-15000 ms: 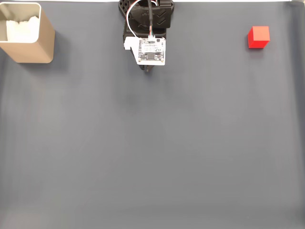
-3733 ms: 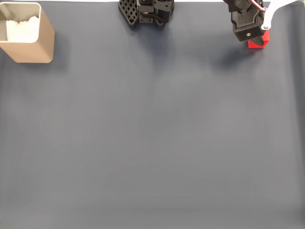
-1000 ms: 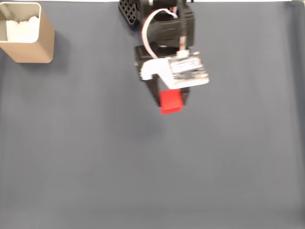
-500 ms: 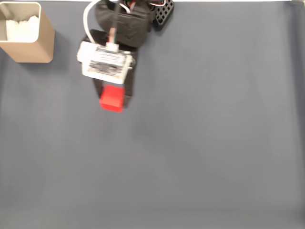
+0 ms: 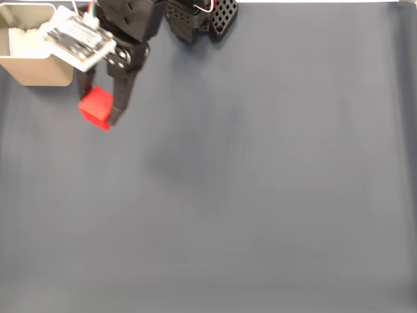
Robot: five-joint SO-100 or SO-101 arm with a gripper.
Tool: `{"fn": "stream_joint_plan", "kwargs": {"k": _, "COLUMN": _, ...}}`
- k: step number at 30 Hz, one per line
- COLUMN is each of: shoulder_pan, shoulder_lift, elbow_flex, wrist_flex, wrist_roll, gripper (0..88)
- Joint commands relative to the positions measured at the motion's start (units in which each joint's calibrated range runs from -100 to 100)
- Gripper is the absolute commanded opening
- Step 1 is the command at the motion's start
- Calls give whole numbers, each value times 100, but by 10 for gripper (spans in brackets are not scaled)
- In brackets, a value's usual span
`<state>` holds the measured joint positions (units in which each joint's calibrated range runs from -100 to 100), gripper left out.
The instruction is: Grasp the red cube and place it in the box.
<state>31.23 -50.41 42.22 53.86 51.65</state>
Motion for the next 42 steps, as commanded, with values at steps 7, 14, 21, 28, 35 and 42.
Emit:
{"fn": "stream_joint_plan", "kwargs": {"k": 7, "shoulder_pan": 925, "shoulder_lift": -193, "elbow_flex": -399, "wrist_flex": 106, "wrist_roll": -15, "gripper": 0}}
{"fn": "stream_joint_plan", "kwargs": {"k": 14, "shoulder_pan": 1607, "shoulder_lift": -71, "elbow_flex": -454, "wrist_flex": 114, "wrist_roll": -44, "gripper": 0}}
{"fn": "stream_joint_plan", "kwargs": {"k": 21, "shoulder_pan": 2104, "shoulder_lift": 50, "elbow_flex": -536, "wrist_flex": 114, "wrist_roll": -112, "gripper": 0}}
{"fn": "stream_joint_plan", "kwargs": {"k": 28, "shoulder_pan": 2481, "shoulder_lift": 241, "elbow_flex": -737, "wrist_flex": 139, "wrist_roll": -195, "gripper": 0}}
{"fn": "stream_joint_plan", "kwargs": {"k": 35, "shoulder_pan": 2772, "shoulder_lift": 423, "elbow_flex": -828, "wrist_flex": 114, "wrist_roll": -244, "gripper": 0}}
{"fn": "stream_joint_plan", "kwargs": {"k": 42, "shoulder_pan": 3049, "shoulder_lift": 691, "elbow_flex": -947, "wrist_flex": -25, "wrist_roll": -259, "gripper": 0}}
